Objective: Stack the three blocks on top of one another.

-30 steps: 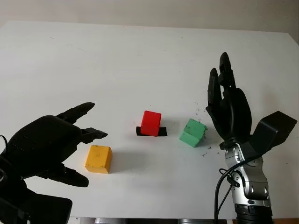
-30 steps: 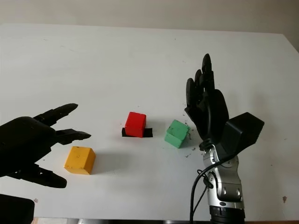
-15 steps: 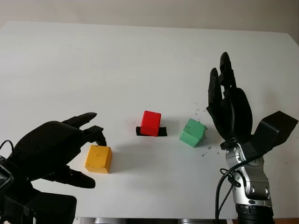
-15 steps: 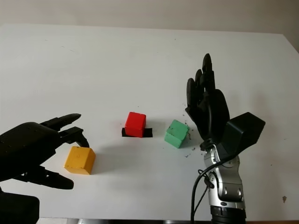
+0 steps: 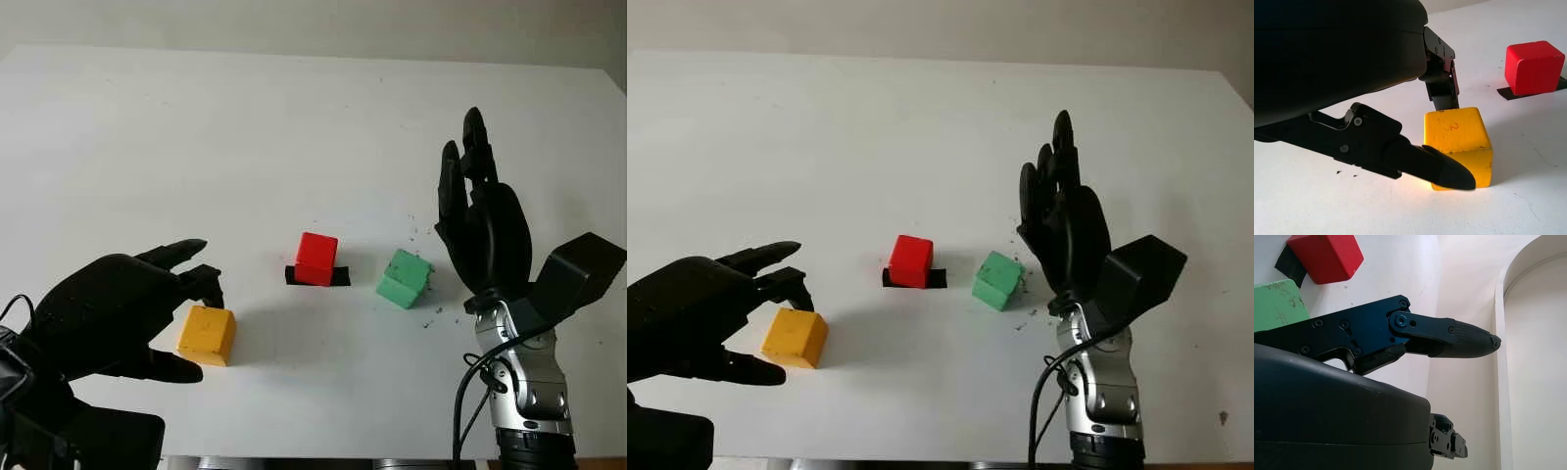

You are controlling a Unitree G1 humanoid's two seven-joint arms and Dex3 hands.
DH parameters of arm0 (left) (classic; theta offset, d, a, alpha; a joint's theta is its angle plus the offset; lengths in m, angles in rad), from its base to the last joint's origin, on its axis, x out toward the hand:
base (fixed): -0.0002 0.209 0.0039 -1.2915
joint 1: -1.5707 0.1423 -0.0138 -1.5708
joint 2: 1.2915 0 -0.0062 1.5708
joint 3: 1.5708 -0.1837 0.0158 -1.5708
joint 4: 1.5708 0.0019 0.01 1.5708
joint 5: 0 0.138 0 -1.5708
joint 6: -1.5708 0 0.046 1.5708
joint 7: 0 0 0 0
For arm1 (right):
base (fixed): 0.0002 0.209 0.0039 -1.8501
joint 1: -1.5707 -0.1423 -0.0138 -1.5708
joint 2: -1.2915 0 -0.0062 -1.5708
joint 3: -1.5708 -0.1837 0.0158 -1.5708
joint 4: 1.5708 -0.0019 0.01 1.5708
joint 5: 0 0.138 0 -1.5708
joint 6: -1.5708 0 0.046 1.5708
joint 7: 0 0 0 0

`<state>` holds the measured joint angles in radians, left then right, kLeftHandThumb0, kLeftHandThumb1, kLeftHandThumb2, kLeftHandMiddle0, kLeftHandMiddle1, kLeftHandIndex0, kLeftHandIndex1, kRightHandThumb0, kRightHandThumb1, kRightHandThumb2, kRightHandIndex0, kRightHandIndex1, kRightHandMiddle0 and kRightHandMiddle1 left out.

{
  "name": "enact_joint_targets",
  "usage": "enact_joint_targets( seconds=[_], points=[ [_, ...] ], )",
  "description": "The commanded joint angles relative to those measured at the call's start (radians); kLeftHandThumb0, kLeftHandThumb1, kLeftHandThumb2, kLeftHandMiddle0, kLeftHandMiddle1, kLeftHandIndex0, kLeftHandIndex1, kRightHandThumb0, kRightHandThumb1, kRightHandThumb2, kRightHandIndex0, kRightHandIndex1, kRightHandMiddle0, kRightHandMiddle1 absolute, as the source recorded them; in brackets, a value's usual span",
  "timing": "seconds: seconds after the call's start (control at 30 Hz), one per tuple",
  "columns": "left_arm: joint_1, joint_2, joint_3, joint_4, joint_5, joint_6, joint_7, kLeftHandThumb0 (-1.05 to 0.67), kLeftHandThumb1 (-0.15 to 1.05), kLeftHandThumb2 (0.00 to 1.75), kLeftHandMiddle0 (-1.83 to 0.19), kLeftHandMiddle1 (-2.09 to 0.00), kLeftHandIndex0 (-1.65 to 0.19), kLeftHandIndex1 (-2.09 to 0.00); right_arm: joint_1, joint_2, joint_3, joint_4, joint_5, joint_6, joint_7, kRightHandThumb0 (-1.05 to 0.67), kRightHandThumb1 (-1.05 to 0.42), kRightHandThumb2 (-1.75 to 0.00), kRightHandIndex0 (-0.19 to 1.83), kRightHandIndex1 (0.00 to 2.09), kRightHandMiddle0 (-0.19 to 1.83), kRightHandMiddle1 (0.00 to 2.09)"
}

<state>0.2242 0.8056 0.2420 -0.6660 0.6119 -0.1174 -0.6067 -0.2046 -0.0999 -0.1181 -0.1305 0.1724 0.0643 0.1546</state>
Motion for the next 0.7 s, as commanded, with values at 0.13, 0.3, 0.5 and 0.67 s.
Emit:
enact_joint_targets(
  seconds=[0.13, 0.3, 0.5, 0.67],
  points=[
    [0.002, -0.035, 0.003, 0.039, -0.022, -0.048, 0.071, -0.40, 1.05, 0.12, -0.20, -0.07, -0.16, -1.34, 0.003, -0.008, -0.010, -0.009, 0.012, -0.014, 0.003, -0.69, -1.05, -0.54, -0.19, 0.00, -0.19, 0.00],
    [-0.005, -0.068, 0.007, 0.083, -0.045, -0.096, 0.151, -0.40, 1.05, 0.13, -0.25, -0.08, -0.18, -1.36, 0.007, -0.007, -0.009, -0.016, 0.011, -0.008, -0.002, -0.69, -1.05, -0.53, -0.19, 0.00, -0.19, 0.00],
    [-0.044, -0.076, 0.017, 0.122, -0.153, -0.112, 0.169, -0.45, 1.05, 0.20, -0.28, -0.07, -0.10, -1.54, 0.012, -0.005, -0.004, -0.023, 0.018, 0.000, -0.007, -0.69, -1.05, -0.53, -0.19, 0.00, -0.19, 0.00],
    [-0.092, -0.060, 0.030, 0.131, -0.273, -0.084, 0.129, -0.46, 1.05, 0.20, -0.29, -0.06, -0.06, -1.57, 0.012, -0.004, 0.006, -0.026, 0.010, 0.005, -0.014, -0.69, -1.05, -0.53, -0.19, 0.00, -0.19, 0.00]
  ],
)
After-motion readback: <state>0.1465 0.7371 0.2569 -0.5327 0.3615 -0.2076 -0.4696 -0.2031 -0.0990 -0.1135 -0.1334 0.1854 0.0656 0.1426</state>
